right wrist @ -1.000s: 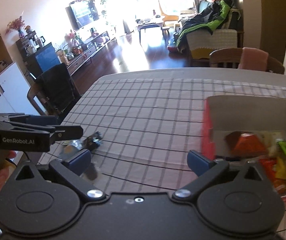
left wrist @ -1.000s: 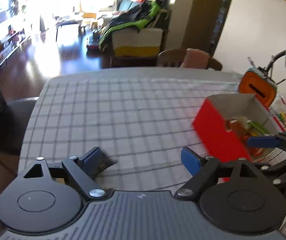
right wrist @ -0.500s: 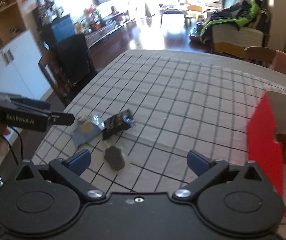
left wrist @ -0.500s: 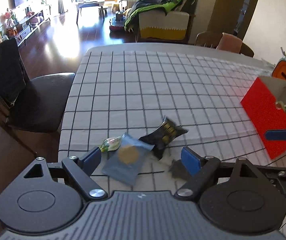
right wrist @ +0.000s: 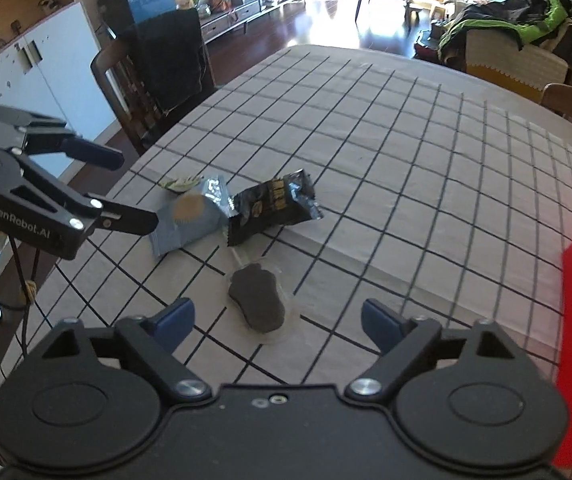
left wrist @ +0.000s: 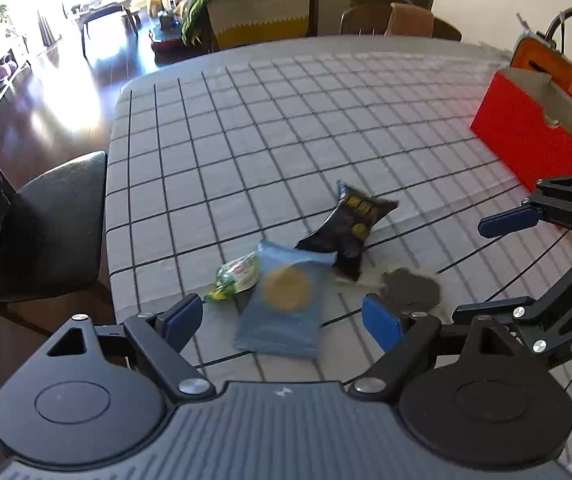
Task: Organize snacks
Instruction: 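Grasp the blue cookie packet with the left gripper while the right grasps the clear tray snack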
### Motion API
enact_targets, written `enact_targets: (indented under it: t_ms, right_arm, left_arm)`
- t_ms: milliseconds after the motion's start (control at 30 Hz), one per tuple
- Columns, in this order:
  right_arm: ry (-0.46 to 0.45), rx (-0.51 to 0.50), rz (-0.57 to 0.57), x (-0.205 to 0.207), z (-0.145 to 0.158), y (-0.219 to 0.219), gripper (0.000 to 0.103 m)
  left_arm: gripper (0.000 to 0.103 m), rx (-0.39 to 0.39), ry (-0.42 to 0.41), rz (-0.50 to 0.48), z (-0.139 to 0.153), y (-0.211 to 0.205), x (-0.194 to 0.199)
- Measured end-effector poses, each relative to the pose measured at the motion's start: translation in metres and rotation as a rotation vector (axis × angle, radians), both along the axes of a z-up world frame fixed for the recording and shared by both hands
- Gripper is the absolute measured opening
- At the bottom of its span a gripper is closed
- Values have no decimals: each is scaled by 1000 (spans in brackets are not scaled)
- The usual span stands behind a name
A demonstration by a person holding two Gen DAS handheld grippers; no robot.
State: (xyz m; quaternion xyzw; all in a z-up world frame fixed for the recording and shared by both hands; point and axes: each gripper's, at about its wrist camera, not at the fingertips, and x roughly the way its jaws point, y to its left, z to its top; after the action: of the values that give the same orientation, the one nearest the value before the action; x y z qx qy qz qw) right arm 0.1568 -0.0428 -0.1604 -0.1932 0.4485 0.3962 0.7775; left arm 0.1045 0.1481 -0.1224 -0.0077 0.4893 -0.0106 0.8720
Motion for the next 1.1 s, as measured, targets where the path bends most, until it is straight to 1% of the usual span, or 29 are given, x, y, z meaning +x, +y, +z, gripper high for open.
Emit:
enact_targets:
  t_ms: [100, 167, 300, 367, 467, 567, 700, 733, 800, 933, 967, 1033, 1100]
  right_arm:
    - [2, -15, 6, 3, -8, 8, 85]
    - [-3, -31, 17, 4, -13, 14, 81]
    - [-24, -71, 59, 2, -23, 28, 78]
    - [-28, -86, 74, 2, -26, 34, 73]
    - [-27, -92, 83, 2, -29, 41, 68]
    - [-36, -98, 87, 3, -31, 45, 65]
    - [-42, -97, 85, 5, -33, 48, 61]
    - [-48, -99, 90, 5, -34, 49, 58]
    - [-57, -100, 99, 5, -34, 49, 55]
    - [-63, -98, 98, 5, -34, 49, 51]
    - [-65, -95, 101, 3, -34, 48, 49]
    - [-70, -95, 110, 2, -34, 48, 48]
    - [-73, -95, 117, 1, -33, 47, 46]
  left_arm:
    - [87, -6, 18, -10, -7, 8, 3]
    - [87, -14, 26, -20, -11, 12, 5]
    - [87, -13, 47, -64, -19, 10, 10]
    - [87, -10, 67, -75, -24, 8, 14]
    - [87, -12, 71, -103, -27, 2, 19]
    - [86, 12, 91, -116, -33, -4, 27]
    - [80, -12, 110, -101, -40, -1, 33]
    - [79, -15, 110, -97, -40, 0, 34]
    - [73, -23, 113, -88, -41, 1, 36]
    - [64, -35, 121, -72, -43, 2, 40]
    - [60, -36, 126, -71, -44, 1, 41]
    - [57, -25, 124, -72, -45, 0, 41]
    - [51, -14, 122, -76, -45, -2, 40]
